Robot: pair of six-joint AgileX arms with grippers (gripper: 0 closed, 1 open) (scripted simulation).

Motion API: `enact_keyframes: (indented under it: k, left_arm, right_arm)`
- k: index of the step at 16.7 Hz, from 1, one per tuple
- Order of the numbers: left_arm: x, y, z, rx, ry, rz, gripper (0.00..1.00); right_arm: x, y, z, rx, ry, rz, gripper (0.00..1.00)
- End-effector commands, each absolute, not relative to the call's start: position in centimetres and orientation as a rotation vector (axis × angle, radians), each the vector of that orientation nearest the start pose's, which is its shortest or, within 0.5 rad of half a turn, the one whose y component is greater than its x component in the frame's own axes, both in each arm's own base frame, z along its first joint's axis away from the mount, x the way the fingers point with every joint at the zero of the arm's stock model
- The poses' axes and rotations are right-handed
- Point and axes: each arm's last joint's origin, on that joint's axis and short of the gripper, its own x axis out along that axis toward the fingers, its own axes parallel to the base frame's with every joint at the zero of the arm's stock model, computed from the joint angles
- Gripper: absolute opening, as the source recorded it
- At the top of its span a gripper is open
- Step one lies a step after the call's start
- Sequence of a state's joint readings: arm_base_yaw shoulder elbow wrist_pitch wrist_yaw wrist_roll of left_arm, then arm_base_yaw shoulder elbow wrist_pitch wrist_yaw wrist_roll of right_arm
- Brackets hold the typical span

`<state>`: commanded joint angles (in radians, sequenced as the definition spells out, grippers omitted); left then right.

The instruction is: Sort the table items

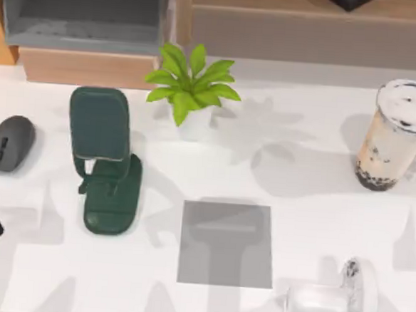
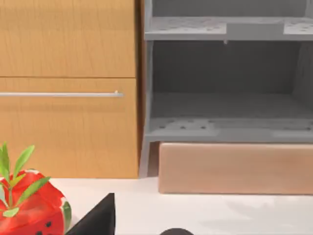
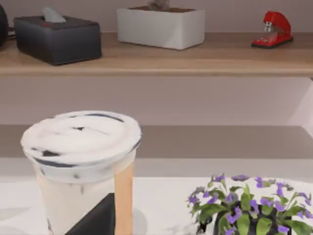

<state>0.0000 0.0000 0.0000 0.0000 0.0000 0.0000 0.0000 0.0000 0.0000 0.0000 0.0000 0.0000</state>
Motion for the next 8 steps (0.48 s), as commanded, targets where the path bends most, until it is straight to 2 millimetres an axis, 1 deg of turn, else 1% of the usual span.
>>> enact_keyframes:
  k: [2, 4, 6, 8]
  left_arm:
    - [10.6, -0.1, 16.0, 0.000, 0.000, 0.000, 1.00]
    - [10.6, -0.1, 16.6, 0.003, 0.023, 0.003, 1.00]
    - [10.7, -0.1, 18.0, 0.010, 0.076, 0.007, 1.00]
    - [11.1, 0.0, 20.0, 0.019, 0.156, 0.007, 1.00]
  right_arm:
    - [10.6, -0.1, 16.0, 0.000, 0.000, 0.000, 1.00]
    - [10.6, -0.1, 16.0, 0.000, 0.000, 0.000, 1.00]
    - [10.6, -0.1, 16.0, 0.000, 0.000, 0.000, 1.00]
    - [10.6, -0.1, 16.0, 0.000, 0.000, 0.000, 1.00]
